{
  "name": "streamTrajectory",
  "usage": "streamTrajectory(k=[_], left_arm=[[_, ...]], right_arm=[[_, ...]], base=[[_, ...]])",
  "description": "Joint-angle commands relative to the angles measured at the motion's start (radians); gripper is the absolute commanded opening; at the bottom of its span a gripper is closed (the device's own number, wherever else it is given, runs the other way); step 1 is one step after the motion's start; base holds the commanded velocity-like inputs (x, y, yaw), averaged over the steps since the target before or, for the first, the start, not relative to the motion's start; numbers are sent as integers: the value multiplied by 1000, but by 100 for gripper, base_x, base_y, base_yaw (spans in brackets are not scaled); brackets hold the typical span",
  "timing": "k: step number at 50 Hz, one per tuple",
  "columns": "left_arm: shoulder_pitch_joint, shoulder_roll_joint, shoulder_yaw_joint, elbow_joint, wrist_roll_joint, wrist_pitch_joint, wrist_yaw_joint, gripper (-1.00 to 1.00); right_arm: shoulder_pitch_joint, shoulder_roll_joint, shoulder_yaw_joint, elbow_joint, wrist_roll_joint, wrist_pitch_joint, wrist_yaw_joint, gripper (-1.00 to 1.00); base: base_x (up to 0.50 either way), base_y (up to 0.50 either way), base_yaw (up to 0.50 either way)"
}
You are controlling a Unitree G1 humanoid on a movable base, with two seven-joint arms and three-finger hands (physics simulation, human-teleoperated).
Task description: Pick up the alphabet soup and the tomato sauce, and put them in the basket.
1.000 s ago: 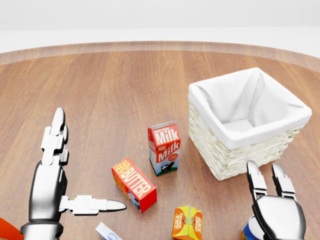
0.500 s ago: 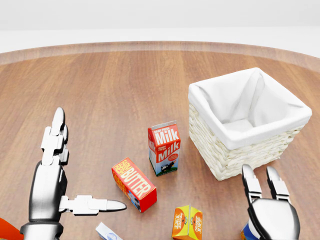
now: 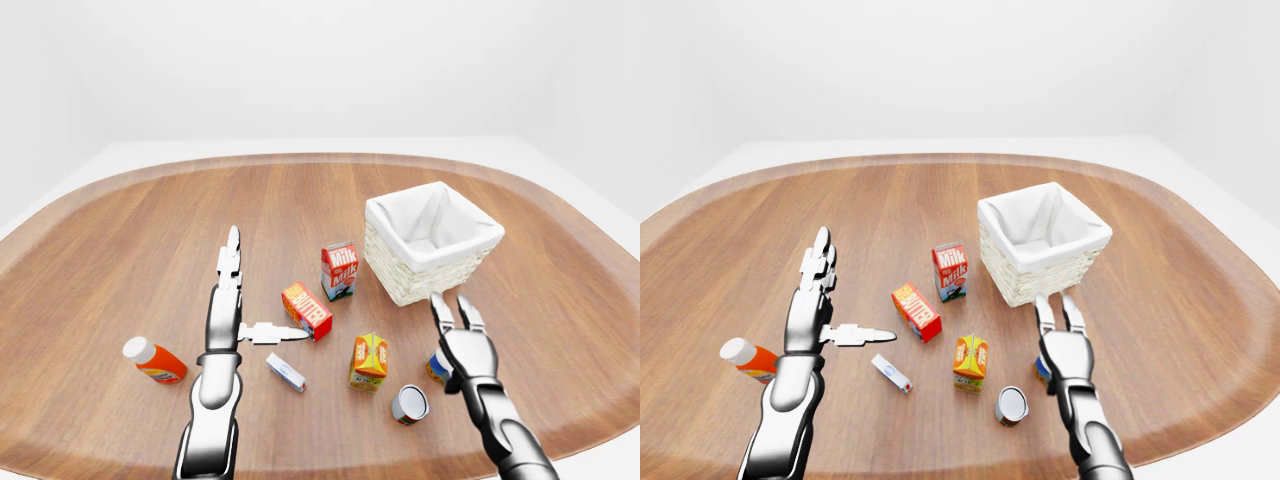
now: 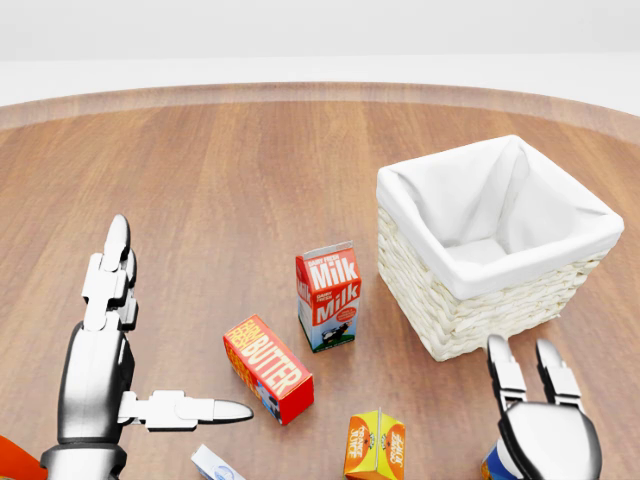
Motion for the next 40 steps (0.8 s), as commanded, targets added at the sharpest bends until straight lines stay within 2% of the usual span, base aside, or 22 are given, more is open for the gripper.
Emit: streamTrajectory(k=[1, 40], left_arm=[[0, 0, 1, 0, 3, 0, 1, 100], [0, 0, 1, 0, 3, 0, 1, 100]], right_arm=[[-22, -7, 9, 60, 2, 0, -31, 100], [-68, -9, 60, 215, -4, 0, -109, 100]], base=[[0, 0, 0], [0, 0, 0]])
